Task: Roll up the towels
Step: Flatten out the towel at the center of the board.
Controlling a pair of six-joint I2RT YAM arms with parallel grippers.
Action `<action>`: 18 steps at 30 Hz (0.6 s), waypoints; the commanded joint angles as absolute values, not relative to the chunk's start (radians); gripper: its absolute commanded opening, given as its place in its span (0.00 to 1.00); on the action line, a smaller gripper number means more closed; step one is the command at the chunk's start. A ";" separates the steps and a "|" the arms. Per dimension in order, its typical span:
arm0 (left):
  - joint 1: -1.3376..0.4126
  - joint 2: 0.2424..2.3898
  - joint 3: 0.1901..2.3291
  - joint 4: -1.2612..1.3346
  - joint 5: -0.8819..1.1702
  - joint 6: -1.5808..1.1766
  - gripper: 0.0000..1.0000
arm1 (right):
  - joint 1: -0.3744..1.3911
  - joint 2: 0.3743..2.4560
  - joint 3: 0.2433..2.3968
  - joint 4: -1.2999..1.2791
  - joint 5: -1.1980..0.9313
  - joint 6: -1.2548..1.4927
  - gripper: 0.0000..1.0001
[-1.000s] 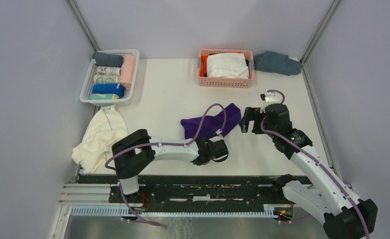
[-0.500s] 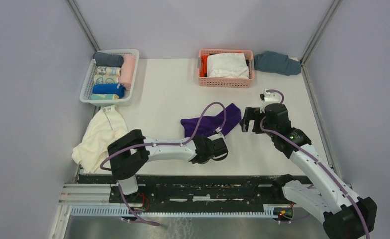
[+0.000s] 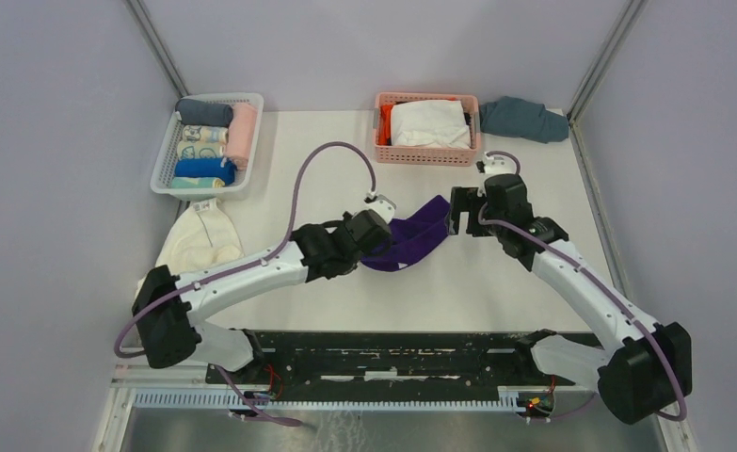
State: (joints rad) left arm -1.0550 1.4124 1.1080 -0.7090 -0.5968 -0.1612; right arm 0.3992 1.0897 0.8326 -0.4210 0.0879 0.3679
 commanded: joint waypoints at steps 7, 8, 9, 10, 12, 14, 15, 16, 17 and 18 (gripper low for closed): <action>-0.844 1.150 1.079 -0.589 -0.590 -0.039 0.03 | 0.402 1.437 1.092 -0.422 0.179 0.353 0.98; -0.833 1.126 1.051 -0.556 -0.582 -0.040 0.03 | 0.400 1.479 1.114 -0.427 0.185 0.352 0.96; -0.825 1.106 1.024 -0.522 -0.568 -0.042 0.03 | 0.400 1.516 1.135 -0.430 0.189 0.356 0.95; -0.813 1.089 0.995 -0.493 -0.550 -0.046 0.03 | 0.399 1.563 1.159 -0.431 0.189 0.360 0.92; -0.791 1.067 0.970 -0.469 -0.544 -0.055 0.03 | 0.395 1.628 1.190 -0.428 0.178 0.370 0.87; -0.766 1.054 0.954 -0.450 -0.539 -0.069 0.03 | 0.394 1.683 1.214 -0.425 0.166 0.383 0.84; -0.753 1.048 0.950 -0.444 -0.525 -0.071 0.03 | 0.393 1.708 1.223 -0.422 0.161 0.389 0.82; -0.742 1.044 0.946 -0.439 -0.513 -0.071 0.03 | 0.392 1.734 1.231 -0.419 0.158 0.398 0.81; -0.736 1.042 0.943 -0.435 -0.506 -0.073 0.03 | 0.392 1.756 1.237 -0.414 0.154 0.403 0.79; -0.730 1.040 0.941 -0.433 -0.504 -0.072 0.03 | 0.390 1.777 1.242 -0.410 0.150 0.406 0.77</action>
State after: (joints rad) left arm -0.7578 1.0664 0.9478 -0.5266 -0.5388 -0.0921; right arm 0.3969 1.7214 1.1801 -0.4274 0.1543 0.3748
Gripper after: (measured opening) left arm 0.037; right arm 0.802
